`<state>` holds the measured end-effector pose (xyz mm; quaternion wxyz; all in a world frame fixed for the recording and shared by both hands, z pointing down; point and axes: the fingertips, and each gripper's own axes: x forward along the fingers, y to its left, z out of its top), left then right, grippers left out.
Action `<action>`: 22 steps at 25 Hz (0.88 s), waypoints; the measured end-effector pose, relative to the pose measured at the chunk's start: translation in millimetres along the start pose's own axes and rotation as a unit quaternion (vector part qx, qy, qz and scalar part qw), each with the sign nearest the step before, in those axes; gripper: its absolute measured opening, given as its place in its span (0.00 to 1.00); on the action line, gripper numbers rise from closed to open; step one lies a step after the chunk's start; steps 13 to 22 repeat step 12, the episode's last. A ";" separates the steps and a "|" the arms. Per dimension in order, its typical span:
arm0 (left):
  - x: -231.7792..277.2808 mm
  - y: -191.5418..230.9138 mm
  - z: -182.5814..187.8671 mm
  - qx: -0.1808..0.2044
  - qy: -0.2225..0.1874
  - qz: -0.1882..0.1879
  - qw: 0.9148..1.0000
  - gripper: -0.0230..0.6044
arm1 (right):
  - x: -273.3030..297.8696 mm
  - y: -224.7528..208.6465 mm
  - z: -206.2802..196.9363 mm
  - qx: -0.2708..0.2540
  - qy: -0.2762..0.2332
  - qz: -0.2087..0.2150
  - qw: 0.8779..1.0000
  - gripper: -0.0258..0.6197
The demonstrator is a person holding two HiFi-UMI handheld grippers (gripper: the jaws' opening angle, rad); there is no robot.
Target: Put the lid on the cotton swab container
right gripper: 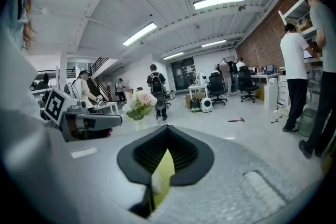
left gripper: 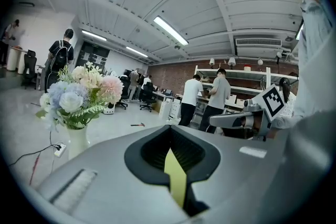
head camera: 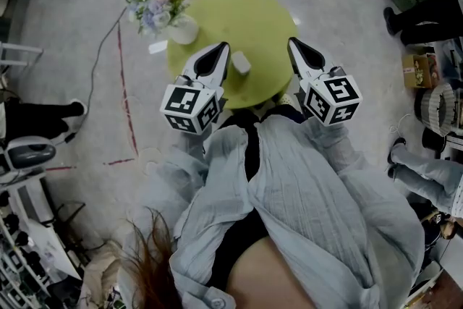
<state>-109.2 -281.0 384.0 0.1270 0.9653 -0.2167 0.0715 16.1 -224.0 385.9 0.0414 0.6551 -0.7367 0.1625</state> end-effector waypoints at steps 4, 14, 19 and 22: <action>-4.3 1.7 -0.1 -0.001 -0.005 0.005 1.000 0.06 | -1.1 4.3 -3.6 0.000 0.004 0.004 1.000 0.04; -9.9 2.3 -5.7 0.005 -0.003 0.008 1.000 0.06 | -1.6 14.9 -7.5 -0.011 0.009 0.012 1.000 0.04; -9.9 2.3 -5.7 0.005 -0.003 0.008 1.000 0.06 | -1.6 14.9 -7.5 -0.011 0.009 0.012 1.000 0.04; -9.9 2.3 -5.7 0.005 -0.003 0.008 1.000 0.06 | -1.6 14.9 -7.5 -0.011 0.009 0.012 1.000 0.04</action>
